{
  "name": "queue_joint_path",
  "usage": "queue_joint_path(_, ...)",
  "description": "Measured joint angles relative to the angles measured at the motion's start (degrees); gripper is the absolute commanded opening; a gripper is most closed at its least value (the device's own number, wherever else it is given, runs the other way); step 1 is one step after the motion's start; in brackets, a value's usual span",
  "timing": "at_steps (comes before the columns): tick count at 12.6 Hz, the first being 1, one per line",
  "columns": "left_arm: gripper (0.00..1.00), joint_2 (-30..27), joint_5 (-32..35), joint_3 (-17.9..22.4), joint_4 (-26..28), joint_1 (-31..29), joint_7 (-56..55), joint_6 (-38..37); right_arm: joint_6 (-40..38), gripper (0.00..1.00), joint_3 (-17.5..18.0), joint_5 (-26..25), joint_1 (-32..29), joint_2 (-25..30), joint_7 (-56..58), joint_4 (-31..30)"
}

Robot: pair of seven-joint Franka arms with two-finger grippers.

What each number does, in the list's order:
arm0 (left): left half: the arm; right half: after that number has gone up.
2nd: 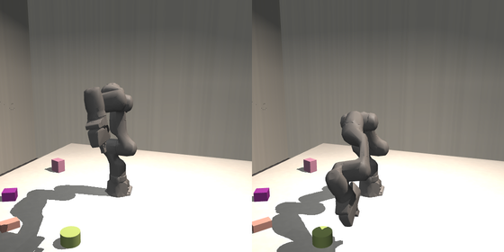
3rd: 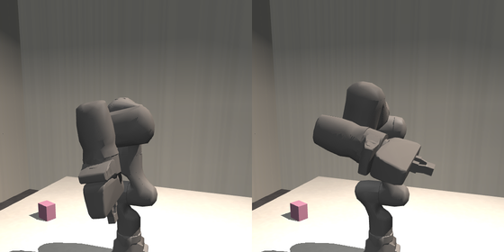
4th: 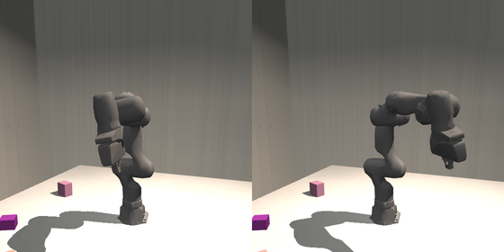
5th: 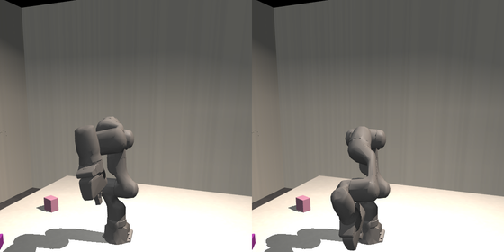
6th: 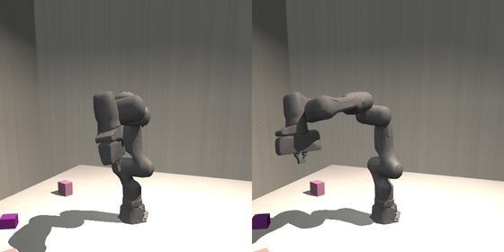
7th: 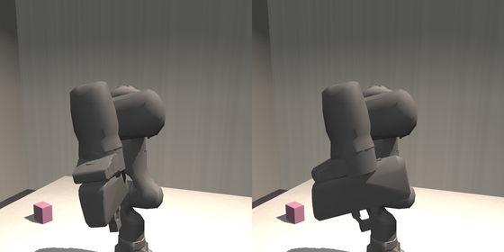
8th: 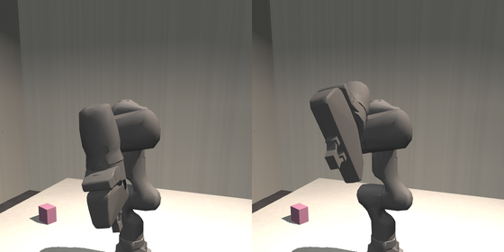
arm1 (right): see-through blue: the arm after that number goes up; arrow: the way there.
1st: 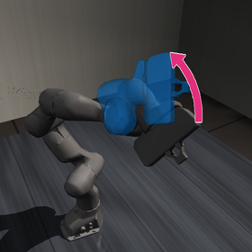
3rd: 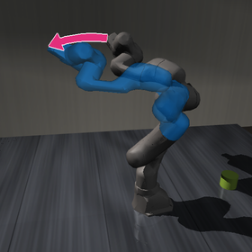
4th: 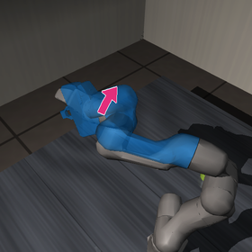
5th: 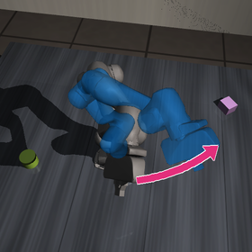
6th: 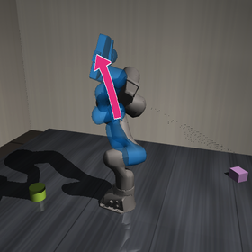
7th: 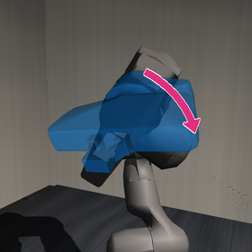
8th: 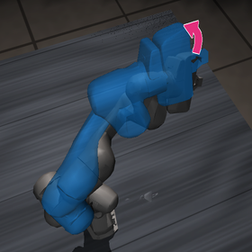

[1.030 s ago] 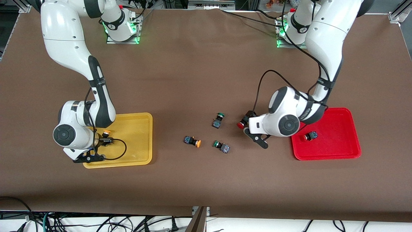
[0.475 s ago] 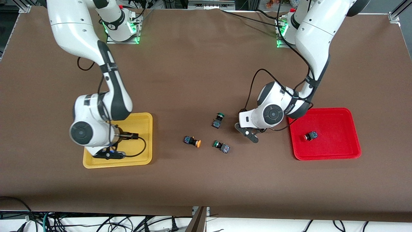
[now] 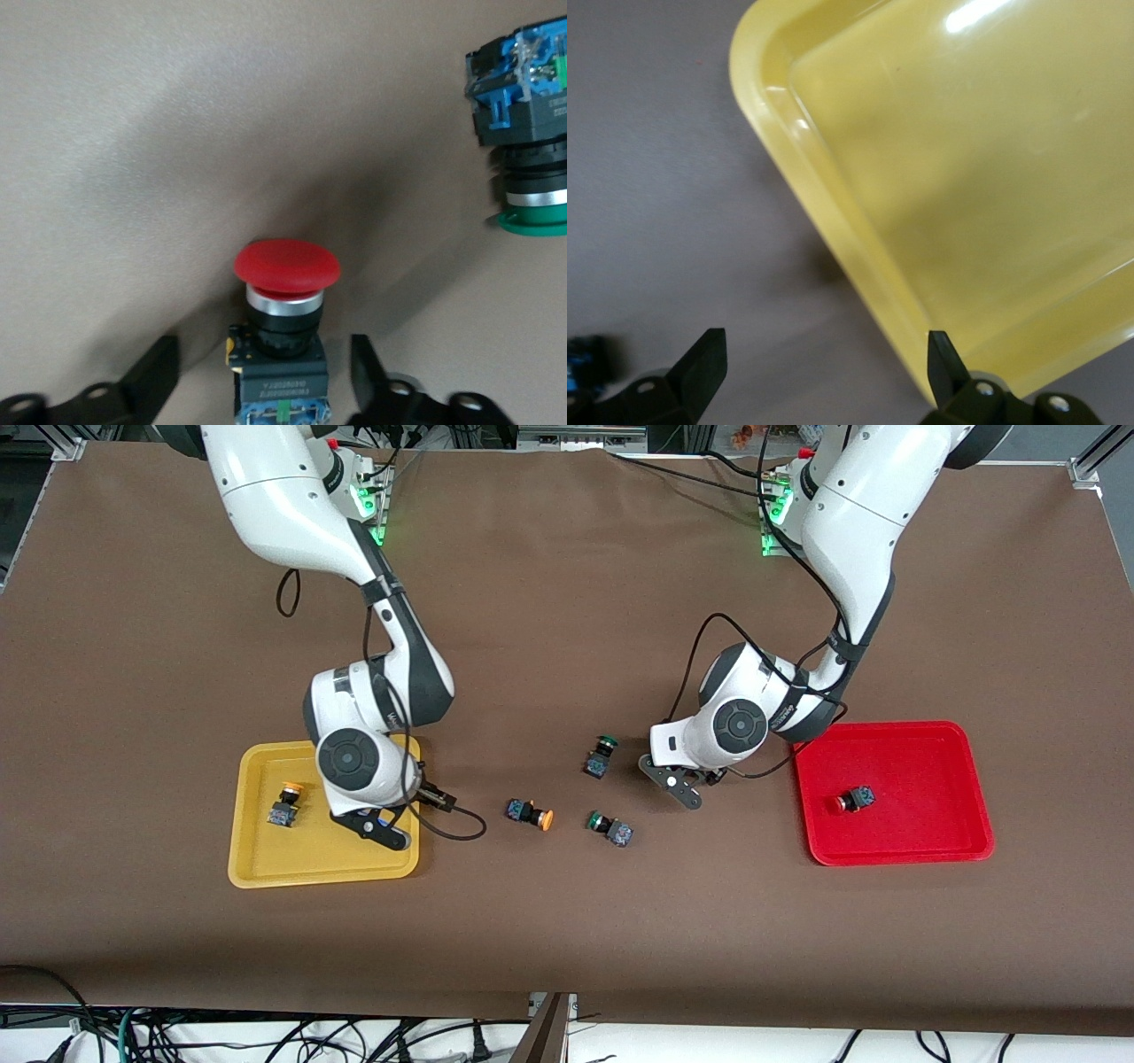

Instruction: Place red and yellow buttons in trays

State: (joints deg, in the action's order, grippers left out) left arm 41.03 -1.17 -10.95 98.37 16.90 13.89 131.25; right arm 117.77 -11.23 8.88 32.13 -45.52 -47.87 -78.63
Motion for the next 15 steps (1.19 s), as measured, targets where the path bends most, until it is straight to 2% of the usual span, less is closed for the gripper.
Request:
queue_joint_path(4, 0.0, -1.0, 0.0, 0.5, 0.1, -0.2, 0.0, -0.3, 10.4, 1.0, 0.1, 0.0, 4.8, -2.1, -20.5, -0.1)
queue_joint_path(7, 0.0, -3.4, 0.0, 2.0, 0.0, -2.4, 0.5, -5.4, 17.4, 1.0, 0.1, 0.0, 7.3, -4.5, -35.3, -0.1)
queue_joint_path(12, 0.0, -8.9, 0.7, 2.7, -4.7, -16.7, 18.0, -20.2, 19.5, 1.0, 0.1, 0.0, 7.7, -5.4, -47.1, 0.8)
queue_joint_path(14, 0.0, -9.5, 5.7, 2.8, -5.5, -20.9, 25.5, -21.6, 19.5, 1.0, 0.2, 0.0, 7.9, -5.4, -50.9, 1.3)
queue_joint_path(15, 0.06, -9.4, 8.0, 2.8, -5.4, -22.4, 27.9, -21.7, 19.5, 1.0, 0.6, 0.0, 8.0, -5.4, -52.3, 1.6)
